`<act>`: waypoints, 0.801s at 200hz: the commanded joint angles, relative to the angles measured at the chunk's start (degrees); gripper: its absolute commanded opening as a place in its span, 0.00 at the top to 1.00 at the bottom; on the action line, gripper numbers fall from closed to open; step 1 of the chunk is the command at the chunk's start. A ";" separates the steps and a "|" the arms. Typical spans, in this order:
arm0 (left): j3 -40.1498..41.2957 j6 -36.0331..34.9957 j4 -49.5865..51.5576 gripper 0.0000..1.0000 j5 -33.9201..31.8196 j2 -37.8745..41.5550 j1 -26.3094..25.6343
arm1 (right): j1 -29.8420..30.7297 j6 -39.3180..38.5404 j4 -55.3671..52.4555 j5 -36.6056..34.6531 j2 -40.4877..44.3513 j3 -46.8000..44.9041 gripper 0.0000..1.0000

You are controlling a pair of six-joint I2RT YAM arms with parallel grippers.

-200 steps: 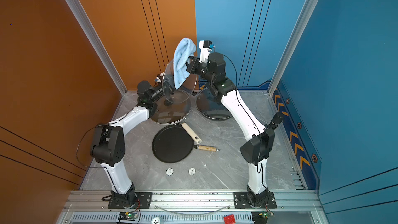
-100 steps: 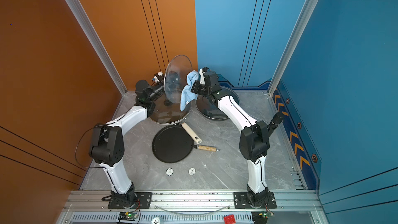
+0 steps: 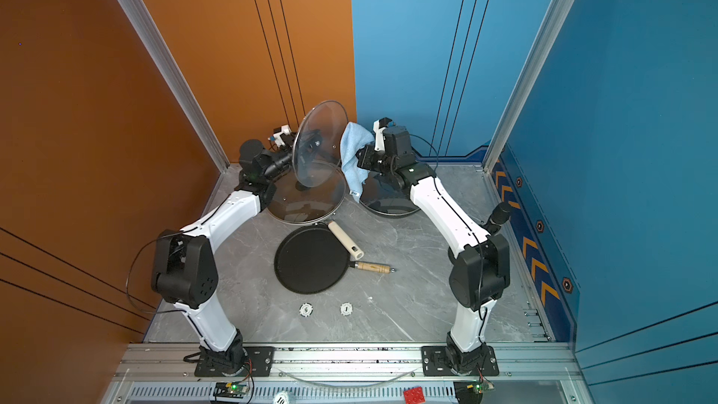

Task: Wipe the pot lid with a cloth
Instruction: Wipe the pot lid.

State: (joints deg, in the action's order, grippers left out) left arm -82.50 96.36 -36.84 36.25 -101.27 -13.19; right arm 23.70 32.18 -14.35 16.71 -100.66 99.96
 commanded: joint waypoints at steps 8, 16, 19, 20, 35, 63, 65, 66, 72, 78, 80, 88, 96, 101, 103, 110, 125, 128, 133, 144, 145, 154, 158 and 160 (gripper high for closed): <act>-6.14 -21.03 17.82 0.68 -2.03 6.15 -0.92 | -1.50 -3.89 -2.35 -3.18 7.29 -2.66 1.00; -8.03 -27.67 26.87 0.68 -4.35 7.00 -1.36 | -2.01 -4.27 -3.11 -4.03 8.86 -3.25 1.00; -9.04 -30.20 29.94 0.68 -5.36 7.24 -1.59 | -2.19 -4.38 -3.48 -4.31 9.39 -3.54 1.00; -9.32 -30.63 31.10 0.68 -5.51 7.32 -1.67 | -2.27 -4.40 -3.62 -4.40 9.59 -3.59 1.00; -14.03 -43.47 45.11 0.68 -13.06 8.05 -3.19 | -3.11 -5.17 -5.32 -5.55 12.55 -4.82 1.00; -16.75 -58.69 56.67 0.68 -30.01 9.44 -6.60 | -3.42 -7.39 -8.30 -9.24 18.91 -7.09 1.00; -16.60 -59.50 56.85 0.68 -31.35 9.52 -6.87 | -3.41 -7.53 -8.47 -9.57 19.40 -7.35 1.00; -16.45 -59.69 56.91 0.68 -32.09 9.52 -6.99 | -3.49 -7.55 -8.53 -9.71 19.65 -7.43 1.00; -15.90 -62.32 57.19 0.69 -36.11 9.86 -7.87 | -3.57 -7.89 -8.91 -10.37 21.28 -8.13 1.00; -15.44 -64.46 57.23 0.69 -39.80 10.19 -8.91 | -3.64 -8.21 -9.28 -11.00 22.90 -8.81 1.00; -15.29 -65.42 57.19 0.69 -40.90 10.30 -9.30 | -3.66 -8.31 -9.29 -11.13 23.48 -9.06 1.00; -14.83 -69.37 56.86 0.69 -46.18 10.53 -10.88 | -3.65 -8.71 -9.58 -11.72 25.39 -10.00 1.00; -14.16 -72.40 55.99 0.68 -50.41 10.81 -12.37 | -3.75 -8.88 -10.06 -12.32 27.01 -10.58 1.00; -13.32 -73.91 54.74 0.69 -52.44 11.08 -13.18 | -3.75 -8.89 -10.44 -12.61 27.89 -10.99 1.00; -12.89 -74.40 54.06 0.69 -53.22 11.20 -13.46 | -3.75 -8.89 -10.55 -12.70 28.20 -11.14 1.00; -11.09 -76.59 51.34 0.68 -55.75 12.01 -14.58 | -3.74 -8.70 -11.02 -13.03 29.10 -11.57 1.00; -6.76 -80.14 43.15 0.69 -59.19 13.99 -16.71 | -3.48 -7.45 -11.01 -12.43 30.39 -12.88 1.00; -6.07 -80.87 41.75 0.69 -59.44 14.26 -17.08 | -3.41 -7.19 -10.85 -12.21 30.51 -13.24 1.00; -5.13 -82.16 39.59 0.69 -60.03 14.55 -17.60 | -3.10 -6.82 -10.64 -11.72 30.61 -13.41 1.00; -4.43 -84.40 37.12 0.69 -60.95 14.77 -18.80 | -2.18 -6.20 -9.96 -10.74 30.56 -13.60 1.00; -4.43 -84.53 37.02 0.69 -60.99 14.69 -18.84 | -2.09 -6.14 -9.89 -10.60 30.50 -13.63 1.00; -4.59 -85.54 36.62 0.69 -60.59 14.46 -19.21 | -1.14 -5.76 -9.25 -9.24 29.98 -13.44 1.00; -4.68 -85.88 36.54 0.69 -60.44 14.36 -19.35 | -0.77 -5.51 -9.09 -8.48 29.49 -13.20 1.00; -4.69 -86.07 36.50 0.69 -60.40 14.35 -19.40 | -0.59 -5.37 -9.04 -8.17 29.21 -13.03 1.00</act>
State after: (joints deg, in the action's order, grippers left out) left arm -86.37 18.04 11.51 -18.55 -90.00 -31.53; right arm 21.08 25.52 -23.59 5.96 -69.54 87.61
